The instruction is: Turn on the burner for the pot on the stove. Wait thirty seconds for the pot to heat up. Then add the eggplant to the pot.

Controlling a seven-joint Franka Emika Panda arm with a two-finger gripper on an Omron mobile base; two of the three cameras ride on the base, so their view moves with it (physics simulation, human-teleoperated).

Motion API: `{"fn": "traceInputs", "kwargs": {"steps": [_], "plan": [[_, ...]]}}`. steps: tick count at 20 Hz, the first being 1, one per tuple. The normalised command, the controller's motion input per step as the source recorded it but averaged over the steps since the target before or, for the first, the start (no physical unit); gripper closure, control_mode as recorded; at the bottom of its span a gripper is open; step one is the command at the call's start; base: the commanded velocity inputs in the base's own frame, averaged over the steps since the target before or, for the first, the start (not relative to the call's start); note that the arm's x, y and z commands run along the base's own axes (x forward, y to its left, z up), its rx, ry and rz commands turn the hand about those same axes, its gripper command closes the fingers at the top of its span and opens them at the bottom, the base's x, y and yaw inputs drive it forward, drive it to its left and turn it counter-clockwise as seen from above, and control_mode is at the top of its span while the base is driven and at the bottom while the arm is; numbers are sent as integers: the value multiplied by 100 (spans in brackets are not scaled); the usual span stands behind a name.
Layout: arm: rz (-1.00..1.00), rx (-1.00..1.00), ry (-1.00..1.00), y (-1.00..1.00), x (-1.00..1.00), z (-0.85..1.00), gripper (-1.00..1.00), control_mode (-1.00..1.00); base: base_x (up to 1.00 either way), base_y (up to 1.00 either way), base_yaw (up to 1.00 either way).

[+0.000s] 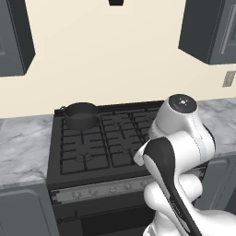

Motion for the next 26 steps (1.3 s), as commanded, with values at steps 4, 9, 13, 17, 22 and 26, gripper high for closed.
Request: {"fn": "traceInputs", "kwargs": {"steps": [4, 9, 13, 17, 22, 26], "plan": [[0, 0, 0, 0, 0, 0, -100, -100, 0, 0, 0], [0, 0, 0, 0, 0, 0, -100, -100, 0, 0, 0], [0, 0, 0, 0, 0, 0, -100, -100, 0, 0, 0], [0, 0, 0, 0, 0, 0, -100, -100, 0, 0, 0], [0, 0, 0, 0, 0, 0, -100, -100, 0, 0, 0], [0, 0, 0, 0, 0, 0, -100, -100, 0, 0, 0]]}}
